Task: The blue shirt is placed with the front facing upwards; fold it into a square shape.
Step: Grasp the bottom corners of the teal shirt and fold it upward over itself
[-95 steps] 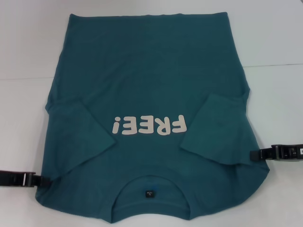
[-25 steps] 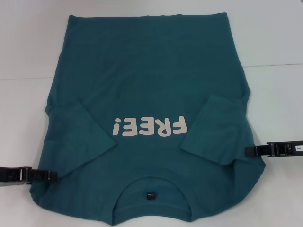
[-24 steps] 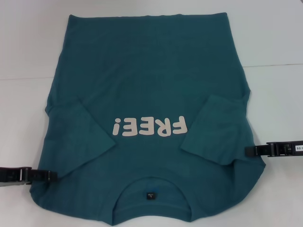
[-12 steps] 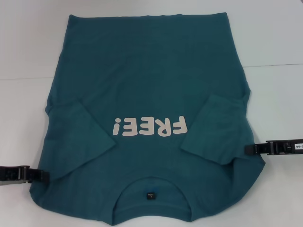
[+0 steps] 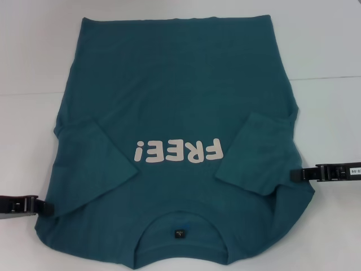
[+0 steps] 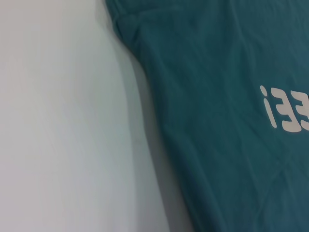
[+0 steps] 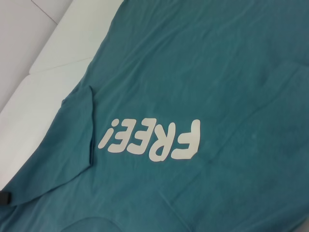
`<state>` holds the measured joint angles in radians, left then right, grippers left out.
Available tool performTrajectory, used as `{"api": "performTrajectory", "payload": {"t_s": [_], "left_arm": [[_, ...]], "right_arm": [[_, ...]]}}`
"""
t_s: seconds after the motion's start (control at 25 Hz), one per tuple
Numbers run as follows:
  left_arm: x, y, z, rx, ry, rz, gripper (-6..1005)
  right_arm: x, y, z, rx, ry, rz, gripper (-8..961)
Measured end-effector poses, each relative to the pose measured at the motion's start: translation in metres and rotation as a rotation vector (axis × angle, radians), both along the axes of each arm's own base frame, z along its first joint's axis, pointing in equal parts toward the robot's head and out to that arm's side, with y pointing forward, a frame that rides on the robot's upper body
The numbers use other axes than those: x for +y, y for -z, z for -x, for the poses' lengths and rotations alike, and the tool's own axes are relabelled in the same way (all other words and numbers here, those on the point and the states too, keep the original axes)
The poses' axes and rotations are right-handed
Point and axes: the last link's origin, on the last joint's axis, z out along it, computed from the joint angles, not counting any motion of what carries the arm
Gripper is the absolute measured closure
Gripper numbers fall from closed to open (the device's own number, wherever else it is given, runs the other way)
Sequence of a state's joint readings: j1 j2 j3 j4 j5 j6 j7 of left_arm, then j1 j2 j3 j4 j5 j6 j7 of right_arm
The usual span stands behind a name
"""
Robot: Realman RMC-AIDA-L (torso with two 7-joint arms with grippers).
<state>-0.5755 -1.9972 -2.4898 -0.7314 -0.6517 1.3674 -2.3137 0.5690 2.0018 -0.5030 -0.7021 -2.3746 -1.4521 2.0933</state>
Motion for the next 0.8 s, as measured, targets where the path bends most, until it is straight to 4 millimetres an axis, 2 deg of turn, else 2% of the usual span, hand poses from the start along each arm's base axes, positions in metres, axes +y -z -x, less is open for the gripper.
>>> {"api": "performTrajectory", "payload": {"t_s": [0.24,0.8], "left_arm": [[0.000,0.001,-0.002,-0.002,0.008,0.006,969],[-0.007,0.004,-0.006,-0.011,0.070,0.058,966]], "right_arm": [[0.000,-0.001,0.000,-0.002,0.001,-0.002,915],[-0.012,-0.003,-0.011,-0.002,0.023,0.008,916]]}}
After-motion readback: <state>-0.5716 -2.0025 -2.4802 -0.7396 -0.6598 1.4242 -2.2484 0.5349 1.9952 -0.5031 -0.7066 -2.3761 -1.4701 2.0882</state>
